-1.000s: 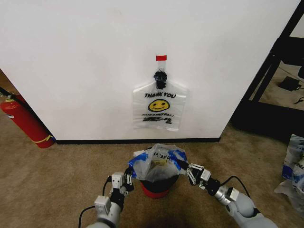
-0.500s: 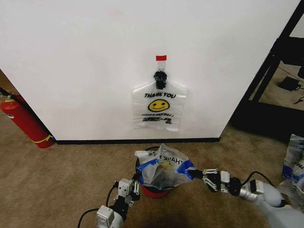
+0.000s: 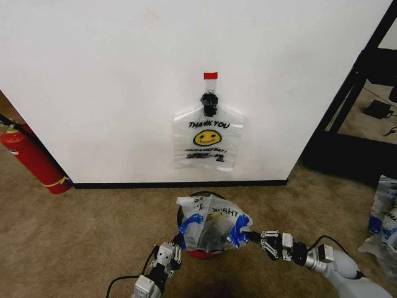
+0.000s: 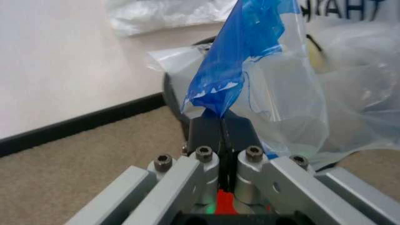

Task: Pick up the garbage bag from the wall and place it over the trash bin.

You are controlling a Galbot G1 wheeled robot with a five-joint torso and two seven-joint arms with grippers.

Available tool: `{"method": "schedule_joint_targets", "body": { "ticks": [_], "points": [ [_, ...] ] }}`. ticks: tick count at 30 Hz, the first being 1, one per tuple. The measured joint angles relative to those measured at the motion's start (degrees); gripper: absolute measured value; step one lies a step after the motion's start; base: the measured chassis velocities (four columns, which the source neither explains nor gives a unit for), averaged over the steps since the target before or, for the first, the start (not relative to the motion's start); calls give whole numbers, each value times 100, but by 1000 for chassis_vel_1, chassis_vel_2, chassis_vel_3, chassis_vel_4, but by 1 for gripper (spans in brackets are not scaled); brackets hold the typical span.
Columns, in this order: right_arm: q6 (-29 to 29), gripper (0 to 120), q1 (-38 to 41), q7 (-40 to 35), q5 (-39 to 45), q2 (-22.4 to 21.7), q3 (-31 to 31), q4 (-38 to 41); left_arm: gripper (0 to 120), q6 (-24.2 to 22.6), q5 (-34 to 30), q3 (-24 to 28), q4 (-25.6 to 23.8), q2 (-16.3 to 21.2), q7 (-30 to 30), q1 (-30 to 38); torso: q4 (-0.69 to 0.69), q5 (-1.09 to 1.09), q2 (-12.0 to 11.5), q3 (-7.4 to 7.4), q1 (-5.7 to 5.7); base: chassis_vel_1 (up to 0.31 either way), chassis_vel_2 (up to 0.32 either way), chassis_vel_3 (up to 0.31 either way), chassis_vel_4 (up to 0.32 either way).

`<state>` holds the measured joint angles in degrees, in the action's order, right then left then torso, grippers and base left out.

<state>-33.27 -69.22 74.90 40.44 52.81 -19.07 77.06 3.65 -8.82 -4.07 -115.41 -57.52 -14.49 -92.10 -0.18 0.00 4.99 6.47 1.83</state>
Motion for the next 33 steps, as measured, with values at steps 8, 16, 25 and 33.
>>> {"method": "schedule_joint_targets", "body": {
  "ticks": [8, 16, 25, 33],
  "points": [
    [50, 0, 192, 167, 50, 66, 16, -115, 0, -69, 29, -168, -141, -1, -179, 34, 0, 0, 0, 0, 0, 0, 0, 0, 0],
    [-204, 0, 233, -73, 18, 297, 45, -459, 0, -252, 141, -152, 9, 49, -265, 244, -2, -1, 0, 0, 0, 0, 0, 0, 0],
    [-443, 0, 267, -349, -71, 330, 128, -667, 0, -219, 356, -109, 328, 24, -264, 345, 0, 0, -1, 0, 0, 0, 0, 0, 0],
    [-326, 0, 104, -5, -12, 219, 96, -559, 0, 58, 288, 42, 255, 111, 199, 269, 0, 0, -1, 0, 0, 0, 0, 0, 0]
  ]
}}
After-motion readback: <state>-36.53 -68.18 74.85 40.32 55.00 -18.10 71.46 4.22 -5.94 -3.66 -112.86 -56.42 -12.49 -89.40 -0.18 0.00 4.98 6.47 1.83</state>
